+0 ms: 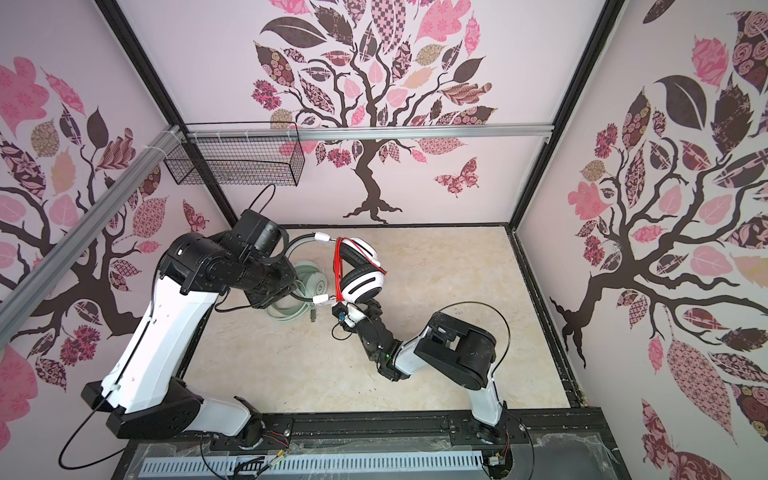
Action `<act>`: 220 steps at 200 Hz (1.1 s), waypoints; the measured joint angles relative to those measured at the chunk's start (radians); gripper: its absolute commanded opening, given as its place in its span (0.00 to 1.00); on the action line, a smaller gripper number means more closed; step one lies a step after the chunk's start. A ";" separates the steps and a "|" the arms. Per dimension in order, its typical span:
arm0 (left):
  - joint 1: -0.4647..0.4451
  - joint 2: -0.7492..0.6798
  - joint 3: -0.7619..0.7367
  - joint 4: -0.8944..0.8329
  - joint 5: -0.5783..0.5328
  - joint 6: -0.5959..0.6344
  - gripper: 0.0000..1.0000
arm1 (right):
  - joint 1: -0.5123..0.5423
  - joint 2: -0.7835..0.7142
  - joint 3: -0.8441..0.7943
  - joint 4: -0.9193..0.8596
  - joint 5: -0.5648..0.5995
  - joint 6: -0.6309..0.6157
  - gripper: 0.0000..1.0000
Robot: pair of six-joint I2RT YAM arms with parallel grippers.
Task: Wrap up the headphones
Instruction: 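Draw the right gripper back toward the robot while the left gripper raises the headset, then close the right gripper on the pink and green plugs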
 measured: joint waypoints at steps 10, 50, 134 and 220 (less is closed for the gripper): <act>0.000 -0.004 -0.003 0.001 0.004 0.000 0.00 | -0.007 0.000 0.004 -0.009 -0.010 0.002 0.66; 0.000 -0.010 -0.021 0.007 0.010 0.000 0.00 | -0.058 -0.002 0.051 -0.087 -0.085 0.037 0.63; 0.000 -0.010 -0.021 0.008 0.011 0.004 0.00 | -0.072 -0.011 0.004 -0.141 -0.165 0.080 0.00; 0.023 -0.013 -0.048 0.030 0.003 0.032 0.00 | -0.014 -0.253 -0.205 -0.175 -0.171 0.128 0.00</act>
